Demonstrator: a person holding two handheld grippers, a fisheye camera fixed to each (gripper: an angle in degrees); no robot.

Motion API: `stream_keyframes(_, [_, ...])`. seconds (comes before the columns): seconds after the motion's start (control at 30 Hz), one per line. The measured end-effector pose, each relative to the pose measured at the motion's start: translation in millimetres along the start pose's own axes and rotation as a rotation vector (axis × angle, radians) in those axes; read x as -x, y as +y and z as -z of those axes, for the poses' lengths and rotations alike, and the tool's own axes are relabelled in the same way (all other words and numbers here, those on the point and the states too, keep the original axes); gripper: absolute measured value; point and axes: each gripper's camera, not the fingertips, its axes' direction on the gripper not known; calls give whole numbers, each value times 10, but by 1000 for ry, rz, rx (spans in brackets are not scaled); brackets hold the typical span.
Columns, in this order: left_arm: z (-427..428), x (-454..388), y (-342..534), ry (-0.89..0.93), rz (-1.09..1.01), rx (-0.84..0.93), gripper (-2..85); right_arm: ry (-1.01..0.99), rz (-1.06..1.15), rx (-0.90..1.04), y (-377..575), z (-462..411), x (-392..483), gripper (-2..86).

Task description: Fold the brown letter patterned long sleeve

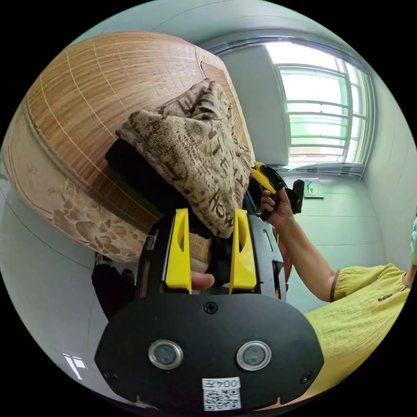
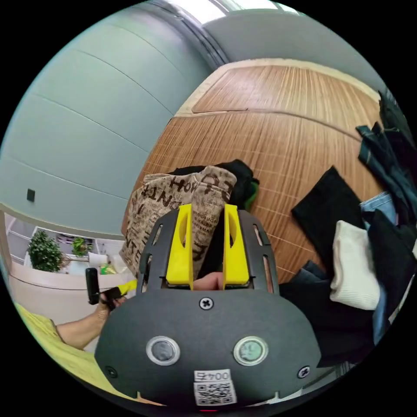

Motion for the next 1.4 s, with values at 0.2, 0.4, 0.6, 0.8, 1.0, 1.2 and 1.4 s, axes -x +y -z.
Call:
stream_keyframes(0.2, [218, -1261, 71, -368, -455, -83, 182, 263, 366, -39, 758, 81, 1246, 108])
stream_keyframes(0.4, [-584, -1884, -518, -608, -722, 68, 169, 398, 509, 110, 1192, -850, 2166, 90])
stream_keyframes(0.6, [-1220, -1946, -452, -844, -840, 190, 134, 451, 411, 235, 1165, -1501, 2325, 81])
stream_keyframes(0.8, [-1299, -2102, -236, -841, -842, 185, 125, 505, 509, 310, 1271, -1798, 2498, 72])
stream_keyframes(1.0, [-1090, -2285, -540, -636, -637, 301, 110, 314, 309, 268, 1227, -1501, 2196, 99])
stream_keyframes(1.2, [-279, -2990, -603, -321, -600, 178, 87, 121, -47, -245, 1590, 234, 1574, 110])
stream_keyframes(1.4, [-335, -4100, 211, -325, -785, 226, 84, 335, -354, -470, 2637, 1710, 454, 97])
